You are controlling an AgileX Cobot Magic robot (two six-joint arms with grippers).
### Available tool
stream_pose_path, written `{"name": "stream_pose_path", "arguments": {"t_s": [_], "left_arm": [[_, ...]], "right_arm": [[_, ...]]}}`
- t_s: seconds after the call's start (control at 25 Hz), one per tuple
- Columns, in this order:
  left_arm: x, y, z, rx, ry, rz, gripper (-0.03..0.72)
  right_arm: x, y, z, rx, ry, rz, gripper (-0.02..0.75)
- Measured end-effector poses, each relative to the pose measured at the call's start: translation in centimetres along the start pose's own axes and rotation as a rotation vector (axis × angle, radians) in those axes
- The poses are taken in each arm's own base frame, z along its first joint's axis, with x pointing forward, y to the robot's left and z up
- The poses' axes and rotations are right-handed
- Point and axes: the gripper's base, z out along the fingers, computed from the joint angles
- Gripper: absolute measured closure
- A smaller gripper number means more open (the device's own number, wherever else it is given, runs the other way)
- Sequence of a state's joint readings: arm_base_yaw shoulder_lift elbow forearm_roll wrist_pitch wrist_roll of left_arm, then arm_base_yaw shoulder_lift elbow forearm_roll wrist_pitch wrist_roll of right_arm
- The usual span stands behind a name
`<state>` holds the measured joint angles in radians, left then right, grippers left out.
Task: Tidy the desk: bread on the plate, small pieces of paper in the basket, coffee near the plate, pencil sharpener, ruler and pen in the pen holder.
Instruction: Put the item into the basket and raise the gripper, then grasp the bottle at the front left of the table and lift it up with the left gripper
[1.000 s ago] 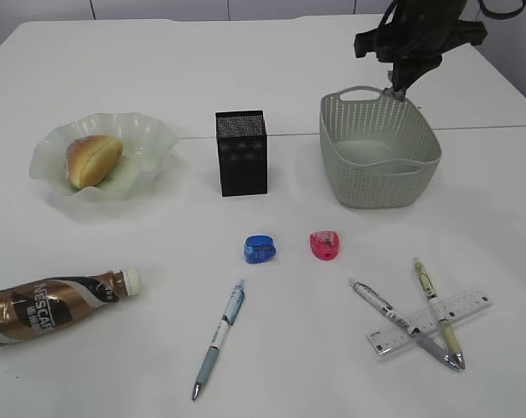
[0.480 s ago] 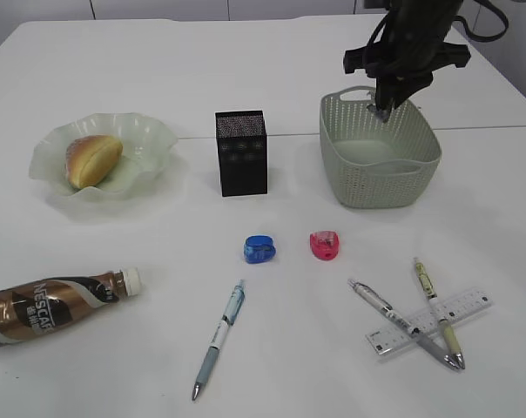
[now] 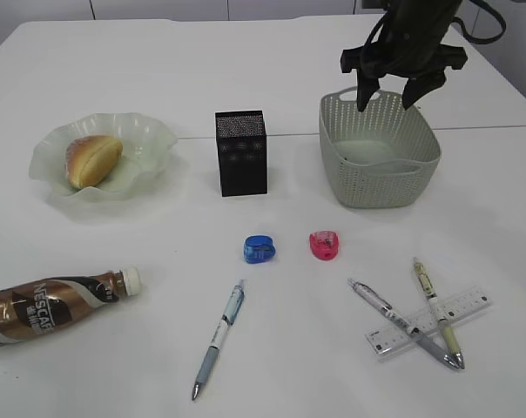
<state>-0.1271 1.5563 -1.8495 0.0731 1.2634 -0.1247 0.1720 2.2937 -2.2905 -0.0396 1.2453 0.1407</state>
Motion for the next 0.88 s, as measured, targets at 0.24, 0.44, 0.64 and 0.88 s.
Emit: {"name": "stream_pose_path", "arguments": {"t_s": [0.24, 0.44, 0.64, 0.88], "left_arm": [[0.7, 0.0, 1.1, -0.002, 0.043, 0.112, 0.187], [4.1, -0.3, 5.3, 0.004, 0.231, 0.218, 0.189], [7.1, -2.3, 7.7, 0.063, 0.354, 0.433, 0.191], [8.2, -3.6, 8.5, 0.104, 0.383, 0.566, 0.191]], "right_arm": [[0.0, 0.1, -0.1, -0.015, 0.000, 0.005, 0.214], [-0.2, 0.3, -2.9, -0.044, -0.049, 0.014, 0.214], [0.4, 0.2, -6.3, -0.068, -0.079, 0.020, 0.214], [2.9, -0.1, -8.8, -0.069, -0.041, 0.021, 0.214]]}}
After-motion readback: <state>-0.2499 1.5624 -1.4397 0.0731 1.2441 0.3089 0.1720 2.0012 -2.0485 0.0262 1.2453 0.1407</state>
